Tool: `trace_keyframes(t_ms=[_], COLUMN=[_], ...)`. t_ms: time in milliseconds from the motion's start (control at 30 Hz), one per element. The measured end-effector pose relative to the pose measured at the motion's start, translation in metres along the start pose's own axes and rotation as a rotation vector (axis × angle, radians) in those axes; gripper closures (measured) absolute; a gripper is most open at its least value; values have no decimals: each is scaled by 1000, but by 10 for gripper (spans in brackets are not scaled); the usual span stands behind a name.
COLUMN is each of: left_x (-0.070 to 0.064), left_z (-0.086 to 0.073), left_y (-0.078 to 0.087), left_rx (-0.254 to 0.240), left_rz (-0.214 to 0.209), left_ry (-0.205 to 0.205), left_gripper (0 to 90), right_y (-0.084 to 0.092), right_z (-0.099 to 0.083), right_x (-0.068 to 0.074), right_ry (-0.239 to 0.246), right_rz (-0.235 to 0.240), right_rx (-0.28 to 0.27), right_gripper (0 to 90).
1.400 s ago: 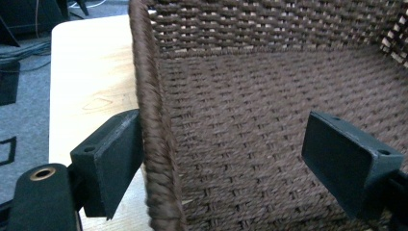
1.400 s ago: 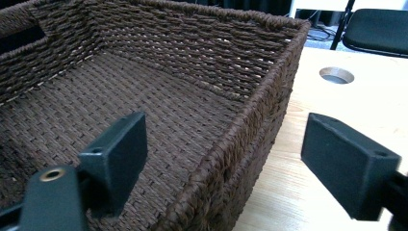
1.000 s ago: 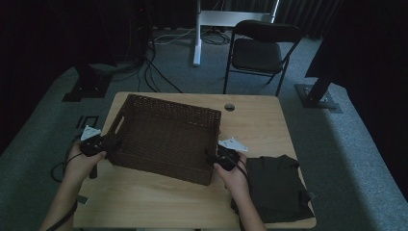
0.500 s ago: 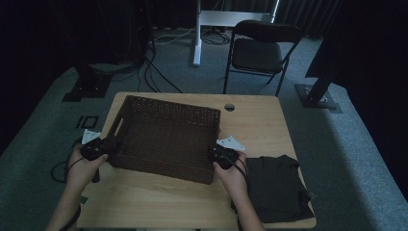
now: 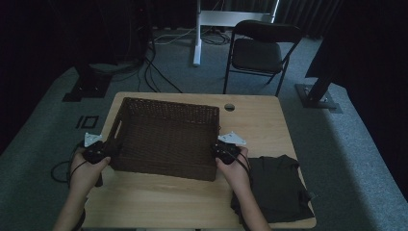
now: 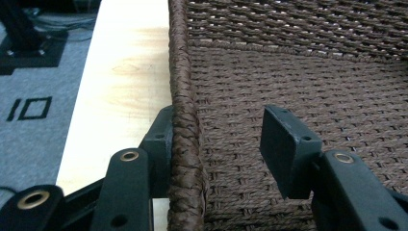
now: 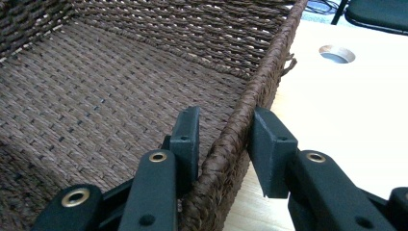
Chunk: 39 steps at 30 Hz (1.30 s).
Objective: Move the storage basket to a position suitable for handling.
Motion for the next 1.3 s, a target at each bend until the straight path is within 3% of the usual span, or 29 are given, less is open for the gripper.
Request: trace_keyframes(t_ms=[233,400,567,1000,1300], left_x=[-2,-1,1,7,5], left_z=[-8,-11,-14,-17,-17], left_y=[9,15,19,25,26], left_rx=[-29,-17,-4,3,2], left_rz=[2,21,35,43,34], left_ry=[43,37,32,42,41], left_gripper=[519,519,522,518,518], right_y=[-1,-1,1,-5,-4], right_z=[0,0,-1,3,2], right_x=[-3,1,6,11,10], right_ry=[-10,22,24,28,32], right_rz=[35,30,32,64,60], right_rx=[-15,-4,-6,-7,-5], right_gripper=[657,664,665,661,661])
Point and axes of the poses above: each handheld gripper's, and its own axes: y roughly backward along the jaws, z roughly out of its top, x roughly to its left, the point moved 7 cm from there along -y, roughly forward along the jaws, and after that the axes turned 3 degrees about y, right-handed, at the moved point
